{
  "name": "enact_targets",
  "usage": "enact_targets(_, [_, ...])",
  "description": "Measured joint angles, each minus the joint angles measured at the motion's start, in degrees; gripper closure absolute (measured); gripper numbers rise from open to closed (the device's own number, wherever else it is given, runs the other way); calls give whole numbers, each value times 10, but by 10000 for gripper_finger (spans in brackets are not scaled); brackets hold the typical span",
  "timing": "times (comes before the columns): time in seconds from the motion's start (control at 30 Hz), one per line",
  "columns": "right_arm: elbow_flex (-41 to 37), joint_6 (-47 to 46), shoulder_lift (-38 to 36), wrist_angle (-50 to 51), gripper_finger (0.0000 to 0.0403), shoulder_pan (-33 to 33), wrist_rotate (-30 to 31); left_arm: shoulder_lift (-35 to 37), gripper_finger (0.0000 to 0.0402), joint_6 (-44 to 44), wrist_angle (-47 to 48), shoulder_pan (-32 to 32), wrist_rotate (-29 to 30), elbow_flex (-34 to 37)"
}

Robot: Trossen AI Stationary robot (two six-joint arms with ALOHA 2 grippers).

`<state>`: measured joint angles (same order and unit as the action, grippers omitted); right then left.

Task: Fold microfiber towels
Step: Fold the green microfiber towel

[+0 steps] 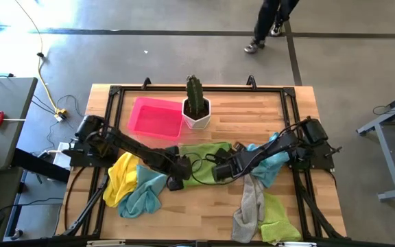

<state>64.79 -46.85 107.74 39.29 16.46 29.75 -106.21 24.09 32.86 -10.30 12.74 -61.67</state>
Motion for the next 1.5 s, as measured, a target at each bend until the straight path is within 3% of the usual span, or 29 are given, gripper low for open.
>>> enact_targets(0.27, [0, 53, -9, 58, 254, -44, 20, -11, 232, 63, -4, -24, -4, -2])
enact_targets(0.53, [0, 54, -89, 176, 254, -52, -20, 10, 232, 69, -2, -38, -13, 2])
enact_targets(0.63, [0, 32, -126, 176, 254, -51, -43, 20, 232, 68, -4, -38, -7, 2])
enact_targets(0.83, [-22, 45, -137, 74, 254, -38, -125, 23, 232, 62, -5, -40, -2, 2])
enact_targets(1.03, [-120, -15, -162, -27, 254, -32, -194, 23, 232, 57, 6, -49, 10, 2])
enact_targets(1.17, [-202, -39, -204, -160, 254, -37, -229, 24, 232, 57, 17, -48, 12, 1])
enact_targets(1.37, [-321, -122, -259, -328, 253, -63, -244, 24, 232, 57, 23, -48, 14, 1])
enact_targets(1.5, [-358, -127, -265, -426, 238, -67, -244, 24, 232, 57, 21, -47, 14, 1])
